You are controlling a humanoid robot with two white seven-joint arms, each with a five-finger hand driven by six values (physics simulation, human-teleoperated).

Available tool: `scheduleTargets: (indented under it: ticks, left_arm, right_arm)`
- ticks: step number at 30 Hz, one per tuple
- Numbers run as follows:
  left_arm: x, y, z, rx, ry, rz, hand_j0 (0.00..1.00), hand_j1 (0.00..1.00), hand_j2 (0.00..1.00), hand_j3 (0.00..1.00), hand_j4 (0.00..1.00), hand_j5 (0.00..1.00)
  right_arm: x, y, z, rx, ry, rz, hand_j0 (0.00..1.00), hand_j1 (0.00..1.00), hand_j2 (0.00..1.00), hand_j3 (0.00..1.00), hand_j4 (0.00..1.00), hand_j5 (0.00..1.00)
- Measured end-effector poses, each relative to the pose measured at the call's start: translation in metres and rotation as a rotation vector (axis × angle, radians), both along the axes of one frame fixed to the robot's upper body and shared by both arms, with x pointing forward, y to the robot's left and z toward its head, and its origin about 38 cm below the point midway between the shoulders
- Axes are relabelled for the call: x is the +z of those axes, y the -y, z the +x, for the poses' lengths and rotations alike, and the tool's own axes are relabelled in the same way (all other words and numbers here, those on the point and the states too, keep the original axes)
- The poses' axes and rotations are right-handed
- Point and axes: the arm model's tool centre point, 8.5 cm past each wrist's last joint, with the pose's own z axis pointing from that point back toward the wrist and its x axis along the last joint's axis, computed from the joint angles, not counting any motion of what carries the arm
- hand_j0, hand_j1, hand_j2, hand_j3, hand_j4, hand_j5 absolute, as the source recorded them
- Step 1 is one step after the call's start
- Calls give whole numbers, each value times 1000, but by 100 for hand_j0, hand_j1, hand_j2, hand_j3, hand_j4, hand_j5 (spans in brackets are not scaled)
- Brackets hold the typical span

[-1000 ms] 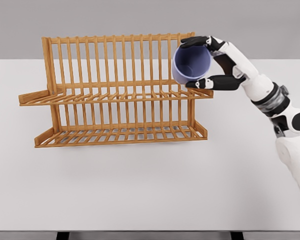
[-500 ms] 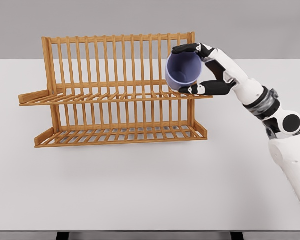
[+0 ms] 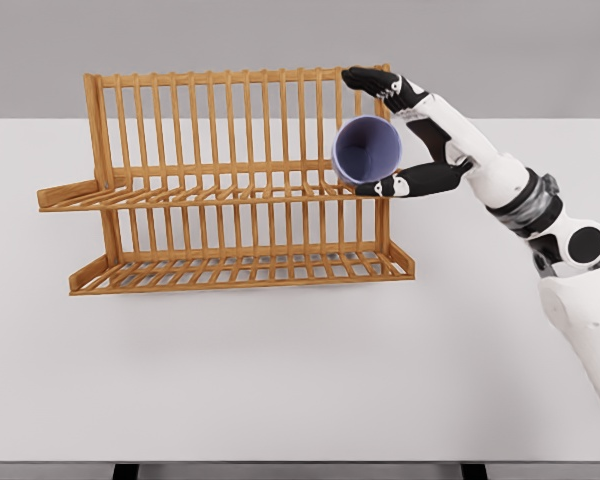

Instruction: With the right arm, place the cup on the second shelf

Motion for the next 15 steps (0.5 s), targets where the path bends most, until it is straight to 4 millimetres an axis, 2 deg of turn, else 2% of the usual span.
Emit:
scheduleTargets:
  ticks: [5,10,13,15]
  left_arm:
    - [0,0,0,0,0,0,100,100,100,100,100,100]
    - [0,0,0,0,0,0,100,100,100,100,100,100]
    - [0,0,0,0,0,0,100,100,100,100,100,100]
    - [0,0,-1,0,-1,0,100,100,100,100,100,100]
  right_arm:
    - [10,9,-7,7,22,-4,100,100,100,100,100,100]
    - [21,34,-17,9,19,5,100,100,100,100,100,100]
    - [16,50,-25,-1,-12,-5,100,100,100,100,100,100]
    - [5,63,-34,-16,-50,-19,100,100,100,100,100,100]
